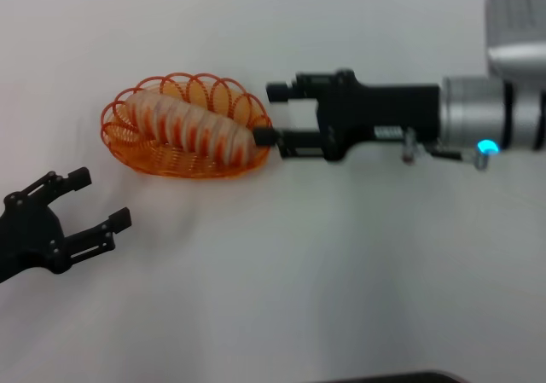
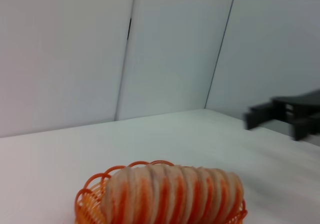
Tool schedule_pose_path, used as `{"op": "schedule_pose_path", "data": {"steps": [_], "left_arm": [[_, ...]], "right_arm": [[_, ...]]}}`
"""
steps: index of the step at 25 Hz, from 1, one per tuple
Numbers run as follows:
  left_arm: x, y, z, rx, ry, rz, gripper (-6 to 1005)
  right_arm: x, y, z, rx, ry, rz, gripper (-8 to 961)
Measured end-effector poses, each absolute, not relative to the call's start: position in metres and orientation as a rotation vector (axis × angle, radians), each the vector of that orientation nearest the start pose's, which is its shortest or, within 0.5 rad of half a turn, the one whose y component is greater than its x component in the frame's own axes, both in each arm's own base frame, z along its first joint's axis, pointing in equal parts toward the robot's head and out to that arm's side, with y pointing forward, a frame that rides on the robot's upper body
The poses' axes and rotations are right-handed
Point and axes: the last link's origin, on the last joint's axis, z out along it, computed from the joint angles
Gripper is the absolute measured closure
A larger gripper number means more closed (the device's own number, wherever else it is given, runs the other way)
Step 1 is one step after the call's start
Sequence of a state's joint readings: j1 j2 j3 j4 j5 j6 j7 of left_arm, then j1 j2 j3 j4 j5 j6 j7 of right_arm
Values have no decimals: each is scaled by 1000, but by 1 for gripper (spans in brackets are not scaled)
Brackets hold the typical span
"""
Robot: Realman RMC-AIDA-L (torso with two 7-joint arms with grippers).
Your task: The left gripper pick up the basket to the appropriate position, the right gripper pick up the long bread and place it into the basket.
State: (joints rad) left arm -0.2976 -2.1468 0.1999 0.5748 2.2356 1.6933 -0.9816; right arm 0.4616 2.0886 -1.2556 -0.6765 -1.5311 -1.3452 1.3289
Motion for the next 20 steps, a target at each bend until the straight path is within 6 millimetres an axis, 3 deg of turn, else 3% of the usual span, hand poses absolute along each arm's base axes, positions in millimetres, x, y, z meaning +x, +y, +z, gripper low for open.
{"op": "schedule_pose_path", "data": {"steps": [10, 20], "left_arm": [[-349, 227, -5, -2431, -705, -740, 99], [-349, 224, -9, -2451, -759, -745, 99]], "right_arm": [[281, 265, -59, -2717, 450, 803, 245], [308, 242, -57, -2625, 428, 776, 242]]}}
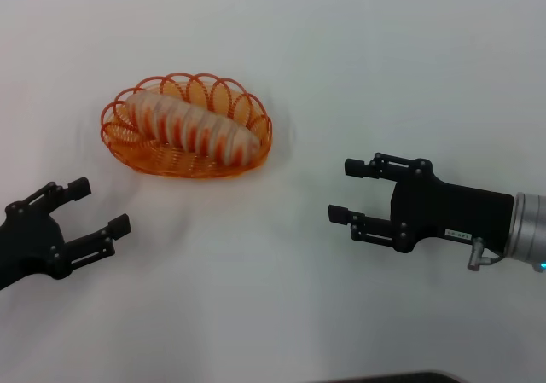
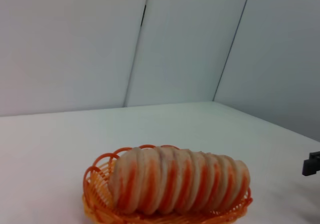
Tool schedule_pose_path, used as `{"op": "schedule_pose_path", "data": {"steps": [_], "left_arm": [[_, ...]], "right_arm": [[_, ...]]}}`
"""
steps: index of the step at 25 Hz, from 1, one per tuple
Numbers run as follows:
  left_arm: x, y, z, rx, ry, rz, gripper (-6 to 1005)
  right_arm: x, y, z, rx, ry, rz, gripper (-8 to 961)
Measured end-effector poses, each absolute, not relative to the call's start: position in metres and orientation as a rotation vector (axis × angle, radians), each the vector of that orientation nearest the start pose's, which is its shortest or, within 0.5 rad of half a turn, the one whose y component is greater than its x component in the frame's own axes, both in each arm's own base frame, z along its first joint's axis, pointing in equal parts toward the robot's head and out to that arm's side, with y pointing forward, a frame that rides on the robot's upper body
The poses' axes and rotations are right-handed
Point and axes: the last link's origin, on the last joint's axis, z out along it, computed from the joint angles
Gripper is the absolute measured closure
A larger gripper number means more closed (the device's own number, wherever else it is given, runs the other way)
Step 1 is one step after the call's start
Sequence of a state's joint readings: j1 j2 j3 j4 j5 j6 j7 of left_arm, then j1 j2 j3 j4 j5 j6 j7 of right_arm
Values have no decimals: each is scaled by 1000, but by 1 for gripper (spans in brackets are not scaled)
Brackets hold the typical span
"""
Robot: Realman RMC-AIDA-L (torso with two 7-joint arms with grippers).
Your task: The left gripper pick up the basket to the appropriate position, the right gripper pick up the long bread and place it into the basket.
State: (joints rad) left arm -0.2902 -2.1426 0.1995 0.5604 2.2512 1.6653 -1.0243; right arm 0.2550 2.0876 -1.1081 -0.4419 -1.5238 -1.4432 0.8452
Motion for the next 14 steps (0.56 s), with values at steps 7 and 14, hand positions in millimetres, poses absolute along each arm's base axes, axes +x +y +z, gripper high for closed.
{"op": "schedule_pose_path", "data": {"steps": [7, 14], "left_arm": [[-350, 222, -13, -2477, -791, -731, 99], [-350, 223, -13, -2464, -796, -731, 99]], "right_arm": [[310, 241, -55, -2611, 431, 781, 242], [312, 241, -54, -2606, 443, 775, 242]]}}
